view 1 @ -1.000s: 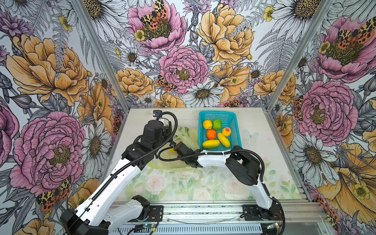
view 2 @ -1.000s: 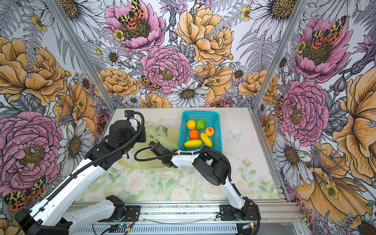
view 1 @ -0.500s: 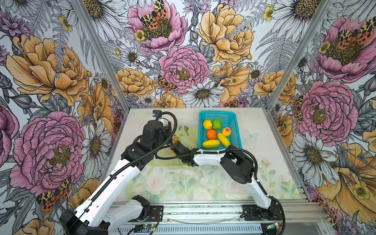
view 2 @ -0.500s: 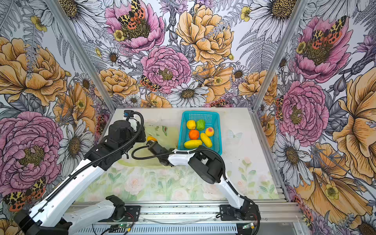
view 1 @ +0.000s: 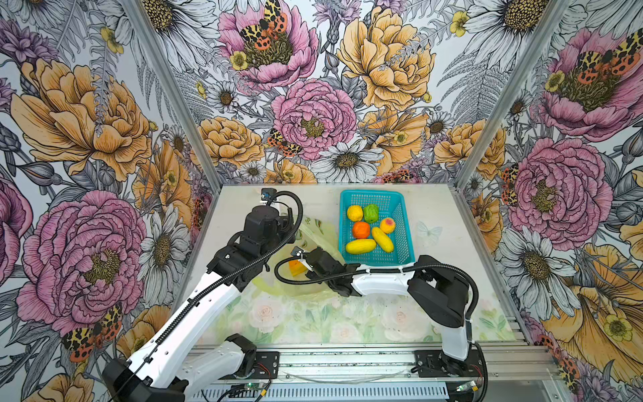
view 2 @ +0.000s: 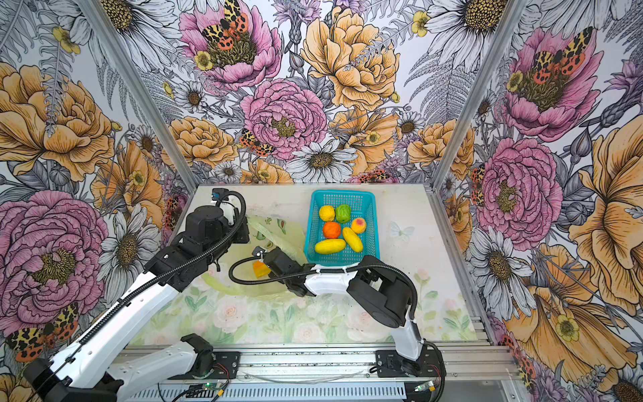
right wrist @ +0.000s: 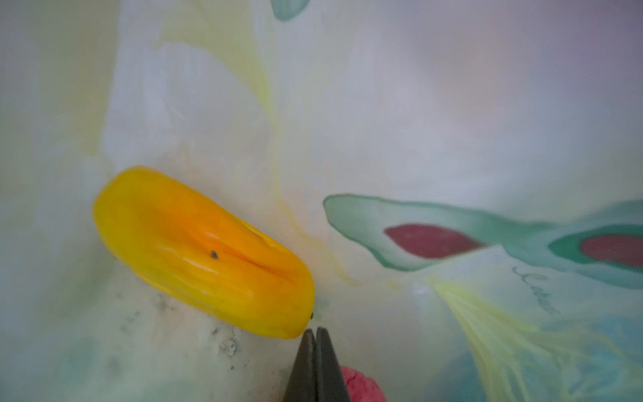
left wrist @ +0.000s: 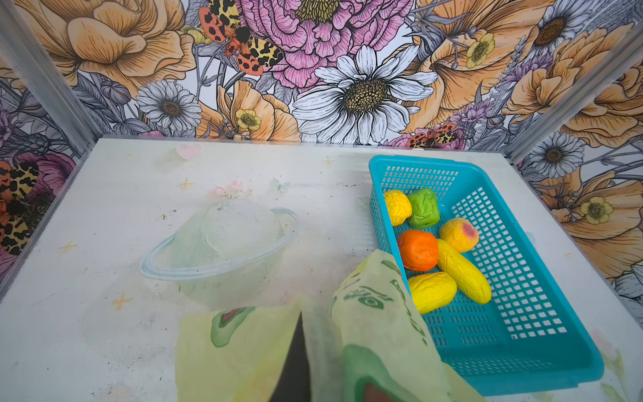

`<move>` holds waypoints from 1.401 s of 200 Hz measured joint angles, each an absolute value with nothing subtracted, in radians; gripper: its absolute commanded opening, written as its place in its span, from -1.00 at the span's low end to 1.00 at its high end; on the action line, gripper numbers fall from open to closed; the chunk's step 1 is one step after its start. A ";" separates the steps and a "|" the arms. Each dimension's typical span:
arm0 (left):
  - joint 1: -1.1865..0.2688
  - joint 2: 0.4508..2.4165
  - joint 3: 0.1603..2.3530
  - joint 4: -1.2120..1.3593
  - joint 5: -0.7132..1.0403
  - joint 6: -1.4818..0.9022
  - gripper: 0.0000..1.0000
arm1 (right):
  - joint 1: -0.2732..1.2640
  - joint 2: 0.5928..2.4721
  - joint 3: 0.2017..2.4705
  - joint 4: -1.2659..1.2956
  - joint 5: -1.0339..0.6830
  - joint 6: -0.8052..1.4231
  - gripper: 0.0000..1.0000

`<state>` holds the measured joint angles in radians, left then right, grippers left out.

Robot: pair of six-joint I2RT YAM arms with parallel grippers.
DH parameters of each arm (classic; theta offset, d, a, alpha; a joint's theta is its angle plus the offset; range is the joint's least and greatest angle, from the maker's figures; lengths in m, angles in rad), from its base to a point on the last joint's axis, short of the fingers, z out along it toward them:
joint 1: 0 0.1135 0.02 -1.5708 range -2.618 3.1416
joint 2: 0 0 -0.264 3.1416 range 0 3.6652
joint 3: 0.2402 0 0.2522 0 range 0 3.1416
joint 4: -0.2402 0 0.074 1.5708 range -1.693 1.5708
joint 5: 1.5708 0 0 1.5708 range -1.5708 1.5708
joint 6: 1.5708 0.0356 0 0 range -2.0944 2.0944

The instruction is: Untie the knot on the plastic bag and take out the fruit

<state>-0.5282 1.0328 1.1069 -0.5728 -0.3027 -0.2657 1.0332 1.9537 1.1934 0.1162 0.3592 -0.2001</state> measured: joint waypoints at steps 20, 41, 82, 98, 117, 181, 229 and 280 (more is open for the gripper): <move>-0.528 1.033 1.107 -0.573 -0.303 -0.266 -1.00 | 1.033 1.946 1.193 0.145 0.326 -0.207 -0.11; -0.528 1.033 1.107 -0.573 -0.303 -0.266 -1.00 | 1.033 1.984 1.230 0.118 0.305 -0.233 0.19; -0.528 1.033 1.107 -0.573 -0.303 -0.266 -1.00 | 1.034 2.136 1.408 0.008 0.262 -0.320 0.55; -0.528 1.033 1.107 -0.573 -0.303 -0.266 -1.00 | 1.034 2.174 1.460 -0.047 0.248 -0.349 0.58; -0.528 1.033 1.107 -0.573 -0.303 -0.266 -1.00 | 1.034 2.214 1.529 -0.103 0.240 -0.377 0.61; -0.528 1.033 1.107 -0.573 -0.303 -0.266 -1.00 | 0.986 2.334 1.734 -0.213 0.226 -0.387 0.36; -0.528 1.032 1.107 -0.573 -0.298 -0.266 -1.00 | 0.972 2.339 1.760 -0.250 0.216 -0.381 -0.48; -0.528 1.033 1.107 -0.573 -0.299 -0.266 -1.00 | 0.981 2.313 1.734 -0.258 0.172 -0.344 -0.96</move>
<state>-0.5282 1.0328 1.1069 -0.5728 -0.2985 -0.2657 0.9810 2.3127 1.7340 -0.2584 0.1719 -0.3443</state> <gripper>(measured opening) 0.045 0.292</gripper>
